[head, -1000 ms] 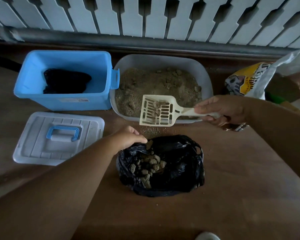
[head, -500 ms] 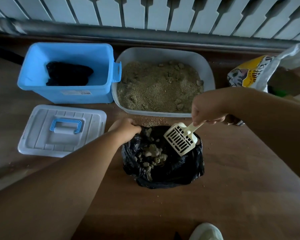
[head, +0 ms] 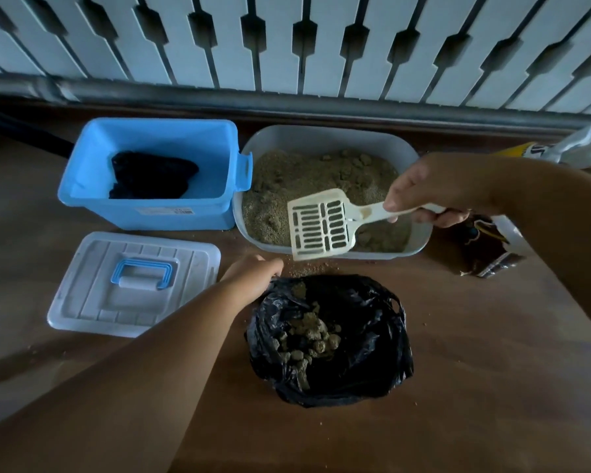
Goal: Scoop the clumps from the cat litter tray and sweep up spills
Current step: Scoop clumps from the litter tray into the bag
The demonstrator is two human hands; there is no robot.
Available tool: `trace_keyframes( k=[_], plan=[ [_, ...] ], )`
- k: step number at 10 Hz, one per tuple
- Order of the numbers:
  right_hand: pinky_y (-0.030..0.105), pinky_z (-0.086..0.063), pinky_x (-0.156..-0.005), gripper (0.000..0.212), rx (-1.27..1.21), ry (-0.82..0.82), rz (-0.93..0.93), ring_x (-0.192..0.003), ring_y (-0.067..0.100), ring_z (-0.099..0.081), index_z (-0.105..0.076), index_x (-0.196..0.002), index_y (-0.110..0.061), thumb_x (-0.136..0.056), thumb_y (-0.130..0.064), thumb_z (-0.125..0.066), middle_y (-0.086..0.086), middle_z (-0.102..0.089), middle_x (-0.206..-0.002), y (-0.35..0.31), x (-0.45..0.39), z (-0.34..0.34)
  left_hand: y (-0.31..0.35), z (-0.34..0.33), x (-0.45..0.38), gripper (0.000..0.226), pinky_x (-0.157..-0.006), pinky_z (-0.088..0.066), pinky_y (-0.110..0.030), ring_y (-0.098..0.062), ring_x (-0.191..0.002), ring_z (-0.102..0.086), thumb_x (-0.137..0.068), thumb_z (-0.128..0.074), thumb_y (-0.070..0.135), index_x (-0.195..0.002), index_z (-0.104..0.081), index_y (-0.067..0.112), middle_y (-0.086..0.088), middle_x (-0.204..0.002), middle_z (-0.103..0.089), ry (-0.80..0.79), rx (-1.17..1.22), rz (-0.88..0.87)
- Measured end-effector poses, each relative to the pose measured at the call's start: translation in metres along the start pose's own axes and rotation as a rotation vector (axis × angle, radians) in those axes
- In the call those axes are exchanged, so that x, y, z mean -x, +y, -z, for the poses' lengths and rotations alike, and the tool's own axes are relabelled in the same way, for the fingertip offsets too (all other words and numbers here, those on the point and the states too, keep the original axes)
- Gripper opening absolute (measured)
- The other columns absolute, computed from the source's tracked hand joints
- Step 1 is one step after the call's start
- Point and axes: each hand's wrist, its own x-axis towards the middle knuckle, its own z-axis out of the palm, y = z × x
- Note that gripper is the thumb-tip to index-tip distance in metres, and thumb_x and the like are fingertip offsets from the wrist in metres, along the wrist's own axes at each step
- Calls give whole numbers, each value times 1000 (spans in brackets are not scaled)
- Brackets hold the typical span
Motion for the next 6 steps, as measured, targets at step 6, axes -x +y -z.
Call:
trace_keyframes(
  k=[6],
  plan=[
    [32,-46,-63,25,307,395,1,-69,19,-63,-76,-90,-15,-96,-35,-62,-4,-68,-69,-2,-74,-26,-5,10,-34,30,-90,-48,-35,-29,-107,-65,-106,-40,33,-95,-63,18,-9,-108,-72,281,79,-3]
  ],
)
